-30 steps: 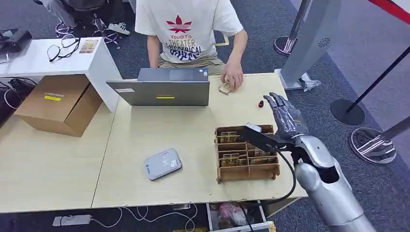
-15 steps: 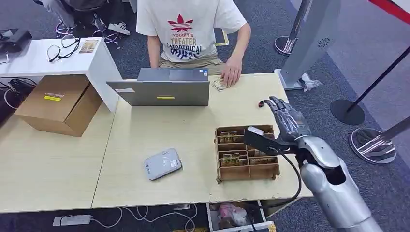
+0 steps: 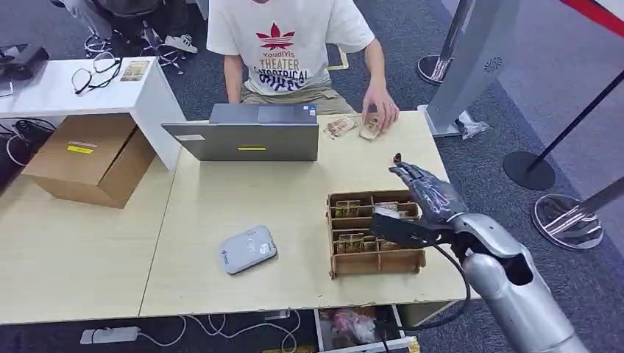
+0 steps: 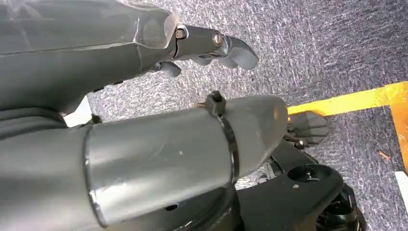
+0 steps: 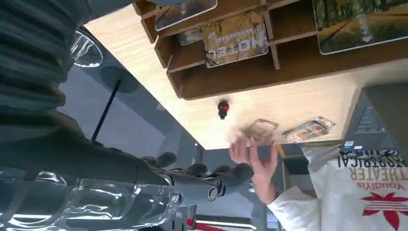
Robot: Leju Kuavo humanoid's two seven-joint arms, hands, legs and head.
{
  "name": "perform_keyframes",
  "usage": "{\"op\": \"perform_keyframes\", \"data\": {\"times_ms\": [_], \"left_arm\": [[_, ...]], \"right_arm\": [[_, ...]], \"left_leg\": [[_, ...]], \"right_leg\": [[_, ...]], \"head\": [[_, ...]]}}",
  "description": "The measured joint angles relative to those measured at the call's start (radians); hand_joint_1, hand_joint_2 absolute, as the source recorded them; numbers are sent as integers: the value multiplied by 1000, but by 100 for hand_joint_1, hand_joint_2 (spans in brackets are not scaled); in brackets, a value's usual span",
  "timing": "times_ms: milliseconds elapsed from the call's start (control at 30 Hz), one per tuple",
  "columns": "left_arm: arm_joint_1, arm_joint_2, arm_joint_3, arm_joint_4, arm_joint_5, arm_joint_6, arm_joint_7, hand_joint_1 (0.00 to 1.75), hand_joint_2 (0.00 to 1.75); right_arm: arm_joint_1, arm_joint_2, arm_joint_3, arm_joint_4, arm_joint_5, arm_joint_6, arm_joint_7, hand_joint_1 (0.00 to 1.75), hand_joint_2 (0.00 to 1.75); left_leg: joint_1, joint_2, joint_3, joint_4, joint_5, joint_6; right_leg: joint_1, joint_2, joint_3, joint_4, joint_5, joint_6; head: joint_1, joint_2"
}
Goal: Pass the card to the sensor for recognition and then transmit it.
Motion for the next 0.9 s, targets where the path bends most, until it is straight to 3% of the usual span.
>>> {"op": "perform_keyframes", "data": {"times_ms": [400,900], "left_arm": [[2,0,23,0,23,8,-11,0,0],[5,1,34,0,22,12,-10,0,0]], "right_arm": [[-70,-27,37,42,-63,52,-42,0,175],[-79,-28,85,129,-76,34,2,0,175]], "left_leg": [[0,0,0,0,0,0],[0,0,0,0,0,1]], "right_leg": [[0,-1,0,0,0,0],[0,-1,0,0,0,0]], "head": [[0,0],[0,0]]}}
